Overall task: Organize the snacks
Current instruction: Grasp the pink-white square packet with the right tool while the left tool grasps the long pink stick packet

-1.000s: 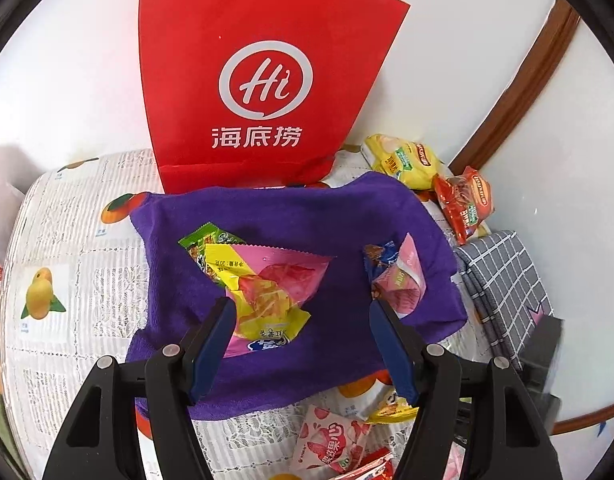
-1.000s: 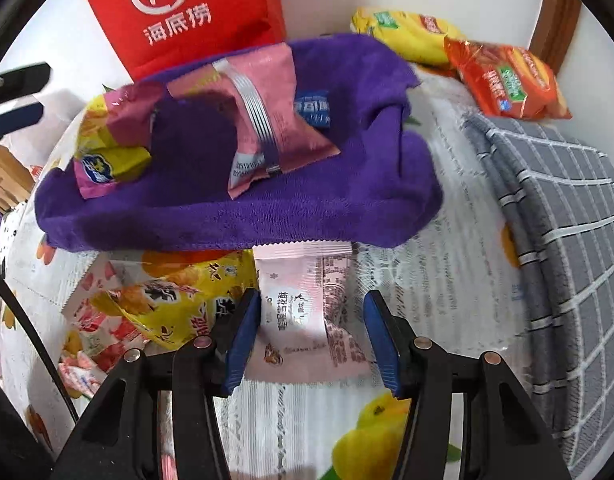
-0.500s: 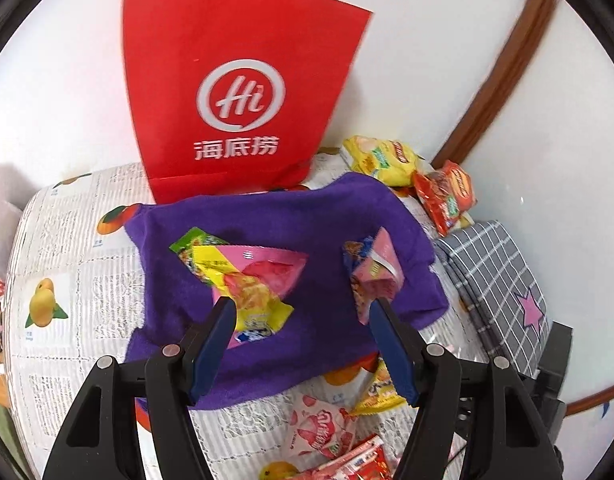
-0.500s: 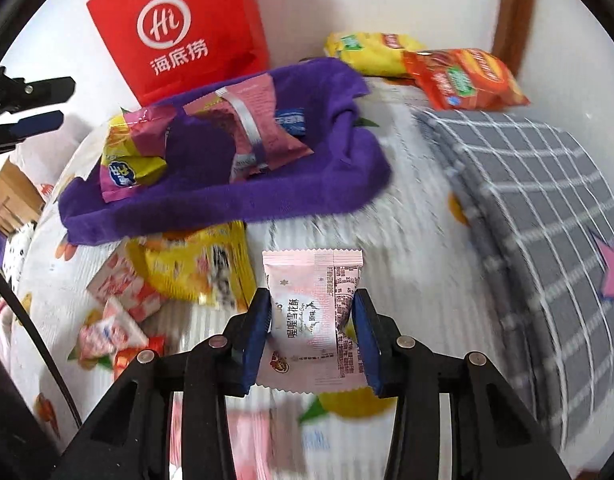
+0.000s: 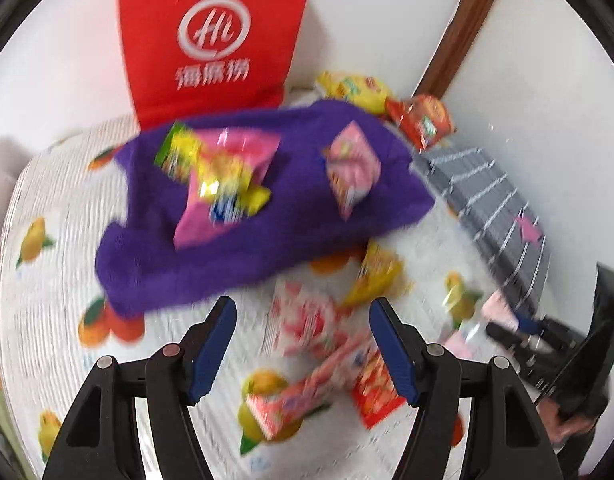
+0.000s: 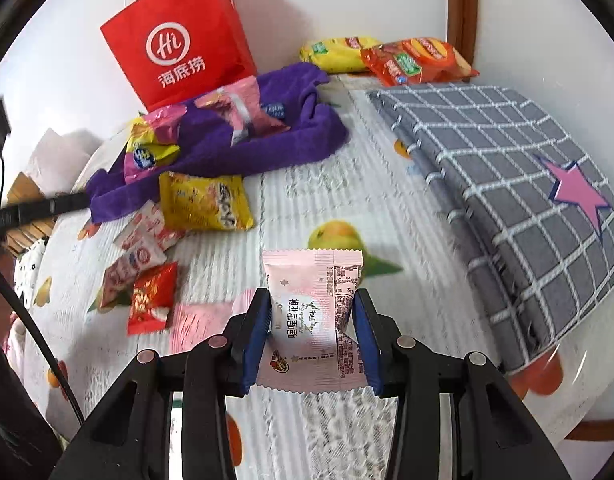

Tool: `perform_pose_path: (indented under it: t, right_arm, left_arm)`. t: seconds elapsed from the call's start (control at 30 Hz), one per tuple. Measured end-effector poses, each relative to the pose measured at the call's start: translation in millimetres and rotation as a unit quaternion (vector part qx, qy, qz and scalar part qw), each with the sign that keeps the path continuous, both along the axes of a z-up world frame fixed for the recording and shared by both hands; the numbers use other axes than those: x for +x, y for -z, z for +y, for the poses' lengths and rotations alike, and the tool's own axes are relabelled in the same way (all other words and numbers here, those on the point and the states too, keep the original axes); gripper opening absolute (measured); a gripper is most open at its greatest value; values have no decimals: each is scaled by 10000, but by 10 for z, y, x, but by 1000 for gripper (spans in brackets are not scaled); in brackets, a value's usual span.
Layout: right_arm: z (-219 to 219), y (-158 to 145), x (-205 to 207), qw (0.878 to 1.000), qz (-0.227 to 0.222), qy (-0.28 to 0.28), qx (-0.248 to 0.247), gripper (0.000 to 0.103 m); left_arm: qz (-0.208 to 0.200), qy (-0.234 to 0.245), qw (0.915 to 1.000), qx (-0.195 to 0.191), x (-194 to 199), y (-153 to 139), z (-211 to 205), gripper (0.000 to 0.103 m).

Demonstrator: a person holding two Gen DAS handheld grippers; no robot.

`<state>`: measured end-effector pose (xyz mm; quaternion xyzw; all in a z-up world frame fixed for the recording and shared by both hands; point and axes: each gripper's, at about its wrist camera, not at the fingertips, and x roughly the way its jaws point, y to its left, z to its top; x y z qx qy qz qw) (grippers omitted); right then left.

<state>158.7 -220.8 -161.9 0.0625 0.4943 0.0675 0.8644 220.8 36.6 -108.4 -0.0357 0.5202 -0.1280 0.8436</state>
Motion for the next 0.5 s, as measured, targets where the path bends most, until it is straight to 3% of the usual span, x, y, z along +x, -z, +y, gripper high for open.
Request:
perform_pose_path:
  t: [0.3, 0.43, 0.5]
  right_arm:
    - [53, 23, -221, 10000, -62, -31, 16, 42]
    - [44, 51, -268, 10000, -29, -55, 3, 42]
    - [45, 57, -280, 10000, -53, -77, -34, 42]
  left_arm:
    - [23, 190, 9996, -198, -466, 340, 57, 66]
    - [-85, 395, 9987, 315, -481, 460, -73, 66]
    - [-64, 514, 9979, 387, -472, 509, -111, 66]
